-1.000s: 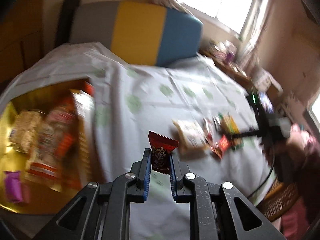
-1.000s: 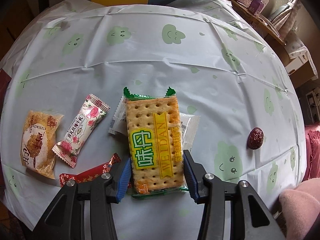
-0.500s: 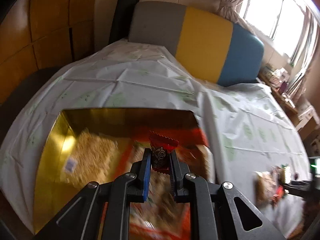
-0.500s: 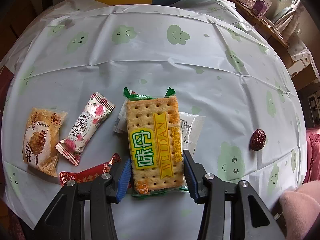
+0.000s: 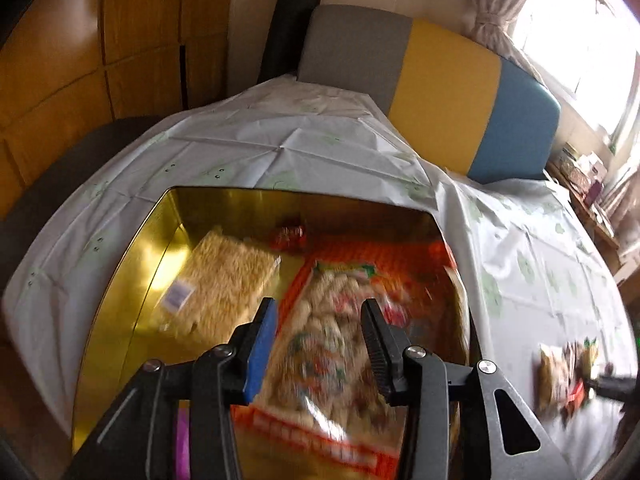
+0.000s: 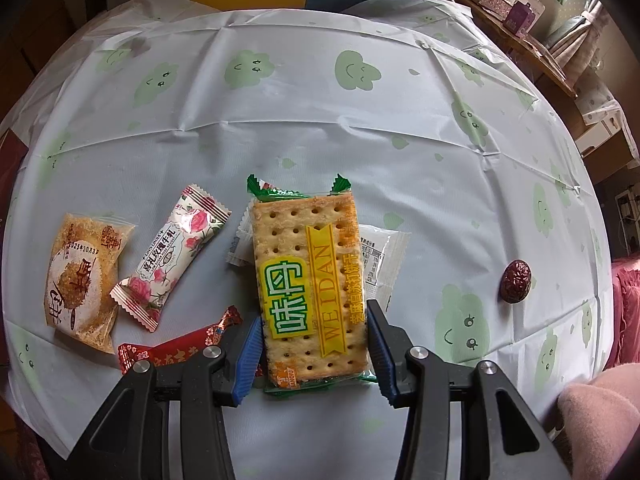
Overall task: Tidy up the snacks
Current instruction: 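Carry the WEIDAN cracker pack into the gold tray and open the right tool, then withdraw the right tool from the tray back over the snacks, then move the left tool to the tan floss-bread bag and grasp it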
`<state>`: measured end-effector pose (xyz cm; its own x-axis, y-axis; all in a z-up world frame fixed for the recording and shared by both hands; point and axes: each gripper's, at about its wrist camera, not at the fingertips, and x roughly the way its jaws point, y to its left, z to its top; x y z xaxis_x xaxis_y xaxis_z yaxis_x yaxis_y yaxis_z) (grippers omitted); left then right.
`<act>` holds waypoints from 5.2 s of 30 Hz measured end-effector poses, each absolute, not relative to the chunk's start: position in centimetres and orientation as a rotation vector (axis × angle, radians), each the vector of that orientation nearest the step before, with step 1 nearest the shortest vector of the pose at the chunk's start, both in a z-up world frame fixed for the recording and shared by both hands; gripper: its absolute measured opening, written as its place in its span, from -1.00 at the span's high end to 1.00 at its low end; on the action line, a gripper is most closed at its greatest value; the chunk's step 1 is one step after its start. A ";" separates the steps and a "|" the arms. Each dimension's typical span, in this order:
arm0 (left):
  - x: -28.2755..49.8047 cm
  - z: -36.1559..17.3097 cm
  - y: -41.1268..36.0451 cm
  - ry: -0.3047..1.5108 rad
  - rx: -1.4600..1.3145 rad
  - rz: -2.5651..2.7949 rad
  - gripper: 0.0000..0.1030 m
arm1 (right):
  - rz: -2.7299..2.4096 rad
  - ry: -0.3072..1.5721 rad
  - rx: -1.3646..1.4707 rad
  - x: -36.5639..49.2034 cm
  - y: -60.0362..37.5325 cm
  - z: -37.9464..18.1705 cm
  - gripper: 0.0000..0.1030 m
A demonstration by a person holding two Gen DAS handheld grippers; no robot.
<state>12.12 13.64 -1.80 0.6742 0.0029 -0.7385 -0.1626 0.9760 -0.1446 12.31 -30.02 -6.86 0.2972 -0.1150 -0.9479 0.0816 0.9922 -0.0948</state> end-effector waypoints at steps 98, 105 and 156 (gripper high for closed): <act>2.7 -1.3 7.7 0.835 -0.094 0.096 0.15 | 0.045 0.980 0.019 8.9 -28.1 0.2 -0.25; 3.0 -1.0 4.3 0.849 -0.037 0.016 0.15 | -0.286 0.989 0.310 9.8 -36.5 -1.3 -0.25; 12.9 -7.5 -15.1 1.018 0.149 -0.378 -0.16 | -0.214 1.041 0.515 9.4 -37.8 -3.1 -0.25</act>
<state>12.90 -15.10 -7.49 0.4667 -0.2383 -0.8517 0.3758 0.9252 -0.0530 9.37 -37.80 -3.07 0.4976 0.0710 -0.8645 0.4059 0.8617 0.3044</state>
